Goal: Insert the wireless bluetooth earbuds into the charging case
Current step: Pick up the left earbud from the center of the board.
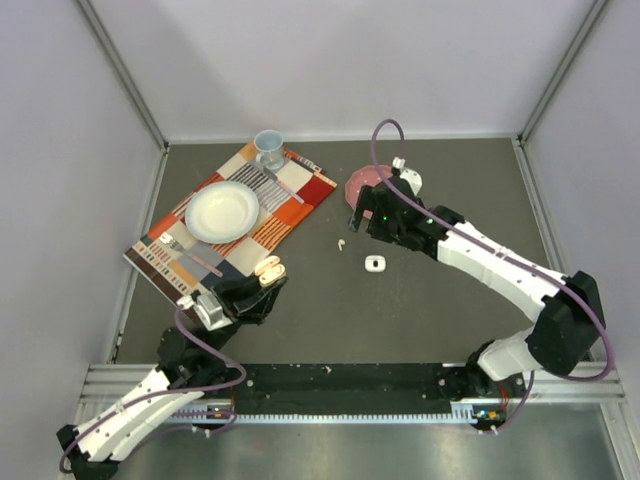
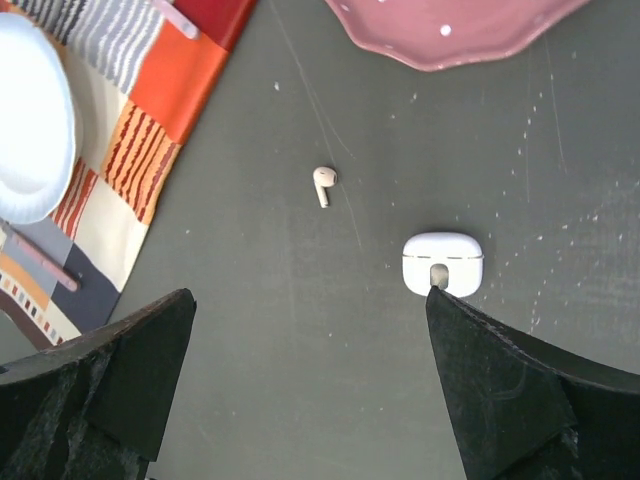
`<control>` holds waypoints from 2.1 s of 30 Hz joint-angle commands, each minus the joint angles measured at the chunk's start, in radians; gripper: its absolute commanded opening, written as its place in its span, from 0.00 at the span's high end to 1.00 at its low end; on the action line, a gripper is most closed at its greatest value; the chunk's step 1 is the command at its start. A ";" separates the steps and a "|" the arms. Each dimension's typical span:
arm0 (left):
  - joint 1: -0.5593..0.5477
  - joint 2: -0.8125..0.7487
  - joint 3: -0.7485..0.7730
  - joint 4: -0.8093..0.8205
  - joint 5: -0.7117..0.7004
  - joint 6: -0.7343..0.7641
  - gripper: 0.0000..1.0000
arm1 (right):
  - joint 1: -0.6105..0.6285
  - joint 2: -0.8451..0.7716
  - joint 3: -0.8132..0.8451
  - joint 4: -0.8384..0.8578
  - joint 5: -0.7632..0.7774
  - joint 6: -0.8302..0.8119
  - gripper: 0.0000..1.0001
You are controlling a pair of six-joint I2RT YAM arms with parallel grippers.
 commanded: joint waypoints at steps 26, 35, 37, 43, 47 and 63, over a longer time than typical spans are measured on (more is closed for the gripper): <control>0.002 -0.175 0.022 -0.226 -0.028 0.039 1.00 | 0.027 0.573 0.359 -0.114 0.111 0.264 0.38; 0.002 -0.173 0.025 -0.229 -0.030 0.030 1.00 | 0.034 0.638 0.403 -0.114 0.113 0.258 0.41; 0.004 -0.173 0.027 -0.235 -0.030 0.028 1.00 | 0.034 0.654 0.415 -0.117 0.108 0.256 0.42; 0.004 -0.173 0.027 -0.239 -0.030 0.030 1.00 | 0.036 0.686 0.441 -0.117 0.097 0.261 0.47; 0.002 -0.173 0.025 -0.242 -0.030 0.030 1.00 | 0.034 0.700 0.441 -0.117 0.099 0.265 0.49; 0.004 -0.173 0.011 -0.230 -0.030 0.028 1.00 | 0.042 0.728 0.435 -0.117 0.081 0.270 0.57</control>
